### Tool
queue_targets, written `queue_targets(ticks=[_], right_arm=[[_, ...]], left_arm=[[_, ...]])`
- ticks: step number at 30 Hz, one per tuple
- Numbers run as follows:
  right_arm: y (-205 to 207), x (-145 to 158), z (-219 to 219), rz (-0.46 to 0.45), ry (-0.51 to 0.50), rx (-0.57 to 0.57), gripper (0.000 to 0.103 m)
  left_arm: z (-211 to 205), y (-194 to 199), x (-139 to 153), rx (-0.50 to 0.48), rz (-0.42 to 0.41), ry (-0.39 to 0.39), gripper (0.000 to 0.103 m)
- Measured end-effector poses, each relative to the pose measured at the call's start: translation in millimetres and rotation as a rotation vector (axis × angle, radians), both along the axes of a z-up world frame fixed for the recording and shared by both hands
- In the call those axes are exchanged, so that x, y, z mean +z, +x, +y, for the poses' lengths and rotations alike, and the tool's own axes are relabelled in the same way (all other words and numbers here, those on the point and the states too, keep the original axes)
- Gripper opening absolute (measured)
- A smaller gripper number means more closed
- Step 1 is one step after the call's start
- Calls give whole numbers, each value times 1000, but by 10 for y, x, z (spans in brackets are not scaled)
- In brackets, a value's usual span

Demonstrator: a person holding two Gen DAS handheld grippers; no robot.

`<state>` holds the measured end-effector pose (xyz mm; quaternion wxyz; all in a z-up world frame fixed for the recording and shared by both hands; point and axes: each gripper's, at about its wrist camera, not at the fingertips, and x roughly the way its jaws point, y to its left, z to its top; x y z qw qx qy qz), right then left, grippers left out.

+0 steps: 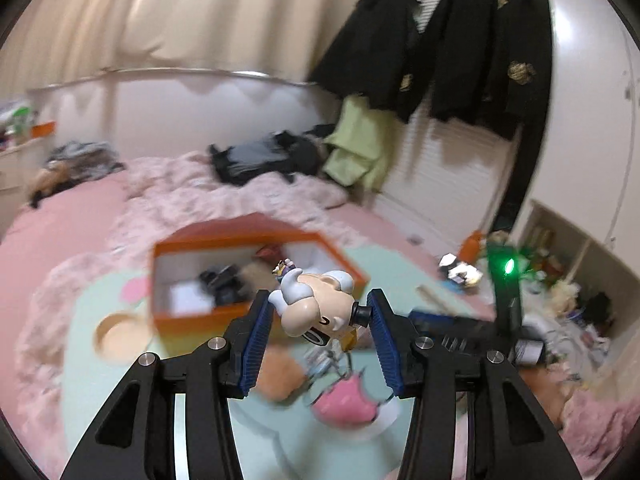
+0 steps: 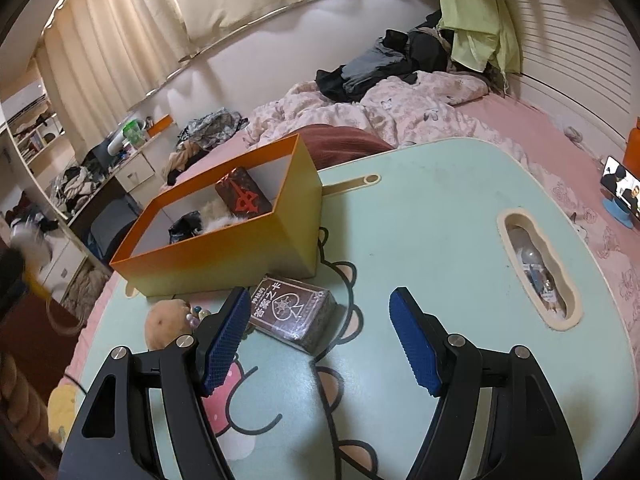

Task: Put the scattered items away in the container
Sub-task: 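Grasp the white cartoon figurine on the table with the left tool, then grasp the brown printed card box with the right tool, then hold the figurine in the left tool while the right tool holds the card box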

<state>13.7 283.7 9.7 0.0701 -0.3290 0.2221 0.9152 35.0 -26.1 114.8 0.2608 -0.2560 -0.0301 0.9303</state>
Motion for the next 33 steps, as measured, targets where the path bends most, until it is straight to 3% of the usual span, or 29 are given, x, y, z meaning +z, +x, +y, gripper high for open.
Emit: queue_targets(ticks=[3,5,10,15,16,18,28,33], right_arm=[[-95,-4,-120,-27,28,8,72],[-191,-5,-197,-53,52,-14,78],[-360,-37,-278,-94,38,-48,82],[-447,-143,-400,-193,135,-71,79],[-422,-144,-393,-187,129,-66,68],[-371,-137,-367,-173,117,-63,63],[50,110,-418,-22,94,-20,62],[236,104,-716,-46,129,60,62]], left_arm=[[-119,49,-304,34,-88,17,47],[-147,64,-486,45,-137,31,47],[-2,113,-668,16,-160,22,47],[117,165,-724,24,-151,-44,47],[110,164,-735,26,-154,-47,47],[106,176,-750,29,-156,-54,47],[115,177,-762,35,-159,-63,47],[95,153,-787,55,-168,-73,47]])
